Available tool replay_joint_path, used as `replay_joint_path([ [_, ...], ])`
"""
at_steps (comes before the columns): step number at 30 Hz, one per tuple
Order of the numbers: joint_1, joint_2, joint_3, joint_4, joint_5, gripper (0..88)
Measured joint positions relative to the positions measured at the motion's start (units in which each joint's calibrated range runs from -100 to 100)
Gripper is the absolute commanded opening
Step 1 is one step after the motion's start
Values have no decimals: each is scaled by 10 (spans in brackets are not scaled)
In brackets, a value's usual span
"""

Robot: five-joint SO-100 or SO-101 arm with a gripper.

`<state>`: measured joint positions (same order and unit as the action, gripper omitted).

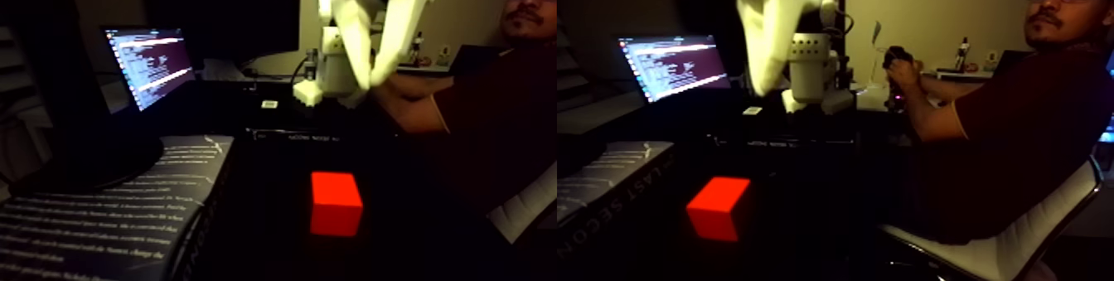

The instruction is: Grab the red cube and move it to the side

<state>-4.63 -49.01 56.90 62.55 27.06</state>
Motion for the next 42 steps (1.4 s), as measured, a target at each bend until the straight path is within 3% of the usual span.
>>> replay_joint_path([
  [13, 24, 259, -328, 194, 163, 8],
  [31, 60, 432, -335, 99, 171, 8],
  [36, 80, 458, -312, 47, 171, 76],
  [42, 91, 468, -288, 24, 171, 83],
])
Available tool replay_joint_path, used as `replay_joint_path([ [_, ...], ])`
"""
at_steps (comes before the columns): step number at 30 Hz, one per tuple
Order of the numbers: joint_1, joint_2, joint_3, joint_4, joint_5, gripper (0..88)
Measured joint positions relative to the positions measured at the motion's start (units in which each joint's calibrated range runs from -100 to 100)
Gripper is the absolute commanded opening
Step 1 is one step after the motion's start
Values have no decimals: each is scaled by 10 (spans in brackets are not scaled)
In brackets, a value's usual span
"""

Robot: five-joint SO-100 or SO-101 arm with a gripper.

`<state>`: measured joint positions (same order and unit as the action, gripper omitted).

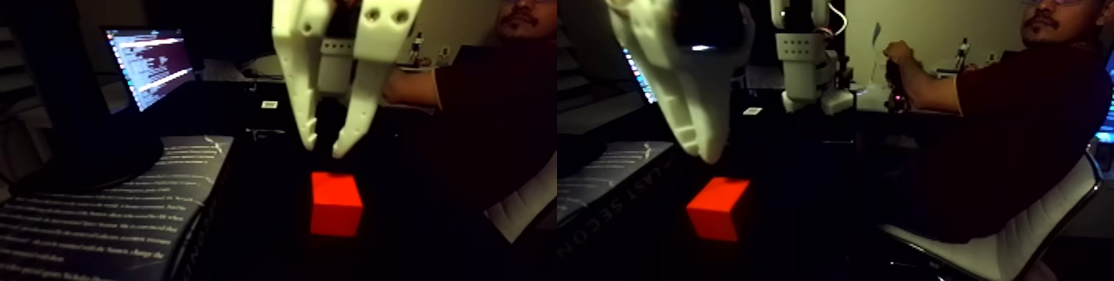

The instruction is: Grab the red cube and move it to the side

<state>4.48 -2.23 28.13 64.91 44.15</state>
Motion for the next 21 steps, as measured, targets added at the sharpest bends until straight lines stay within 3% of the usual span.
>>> replay_joint_path([
  [10, -2, 0, 7, 6, 0, 98],
  [21, -15, 1, 7, 14, 0, 245],
])
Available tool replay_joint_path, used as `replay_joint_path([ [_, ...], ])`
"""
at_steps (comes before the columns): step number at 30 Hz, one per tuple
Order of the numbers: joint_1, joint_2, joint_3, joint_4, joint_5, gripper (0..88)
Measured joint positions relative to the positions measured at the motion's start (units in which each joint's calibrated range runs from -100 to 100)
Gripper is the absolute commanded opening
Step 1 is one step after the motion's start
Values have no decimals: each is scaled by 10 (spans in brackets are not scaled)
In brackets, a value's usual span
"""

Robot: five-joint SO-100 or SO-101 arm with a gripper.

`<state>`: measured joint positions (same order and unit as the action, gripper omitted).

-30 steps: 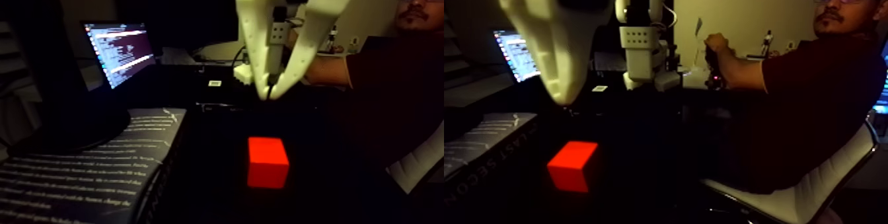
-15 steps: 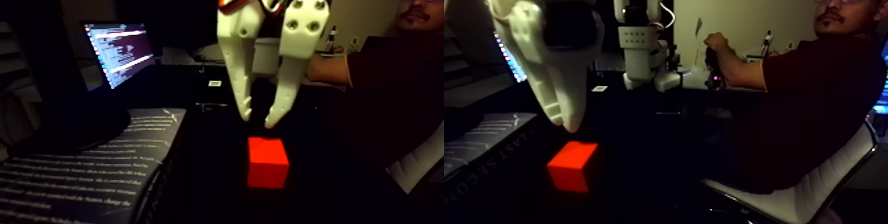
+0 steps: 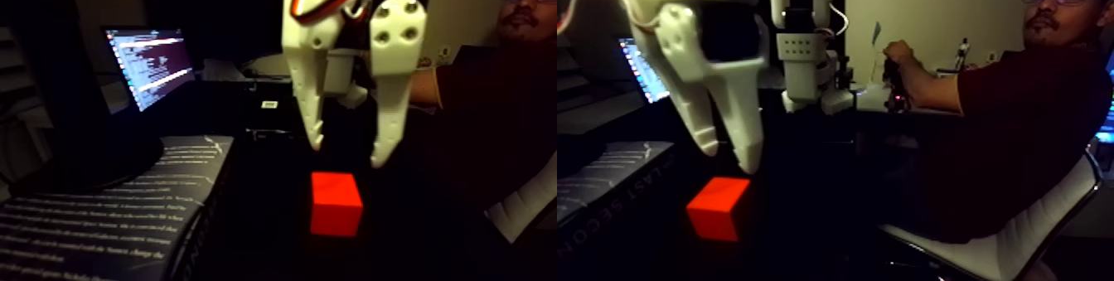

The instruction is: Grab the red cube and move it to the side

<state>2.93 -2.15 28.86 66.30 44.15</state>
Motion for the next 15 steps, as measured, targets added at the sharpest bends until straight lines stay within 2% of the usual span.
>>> replay_joint_path([
  [10, -14, 24, -9, -17, -6, 250],
  [15, 8, 50, -28, -27, -6, 250],
])
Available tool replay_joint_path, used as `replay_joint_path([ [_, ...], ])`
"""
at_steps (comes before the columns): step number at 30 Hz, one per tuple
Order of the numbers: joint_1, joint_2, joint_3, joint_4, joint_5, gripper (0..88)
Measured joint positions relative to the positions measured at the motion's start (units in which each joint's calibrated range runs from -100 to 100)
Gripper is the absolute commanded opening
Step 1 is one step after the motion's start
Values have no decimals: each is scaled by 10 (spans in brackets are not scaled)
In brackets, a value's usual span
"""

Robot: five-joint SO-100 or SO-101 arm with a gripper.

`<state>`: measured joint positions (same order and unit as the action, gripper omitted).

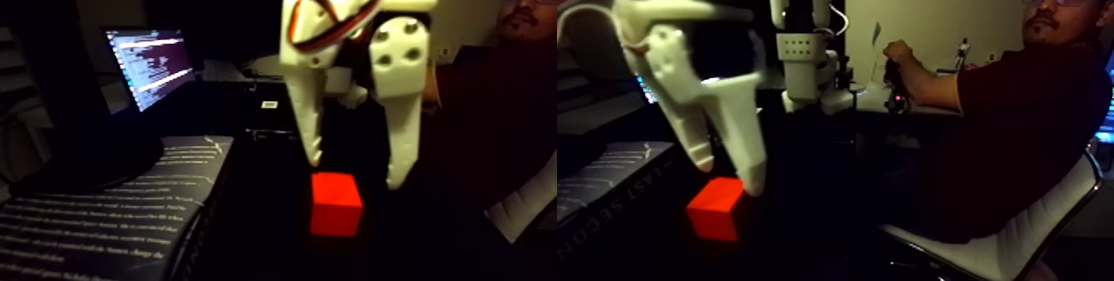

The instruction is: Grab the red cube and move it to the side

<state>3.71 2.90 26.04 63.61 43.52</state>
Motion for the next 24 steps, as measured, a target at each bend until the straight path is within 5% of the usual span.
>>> replay_joint_path([
  [24, 15, 21, -5, 0, 67, 251],
])
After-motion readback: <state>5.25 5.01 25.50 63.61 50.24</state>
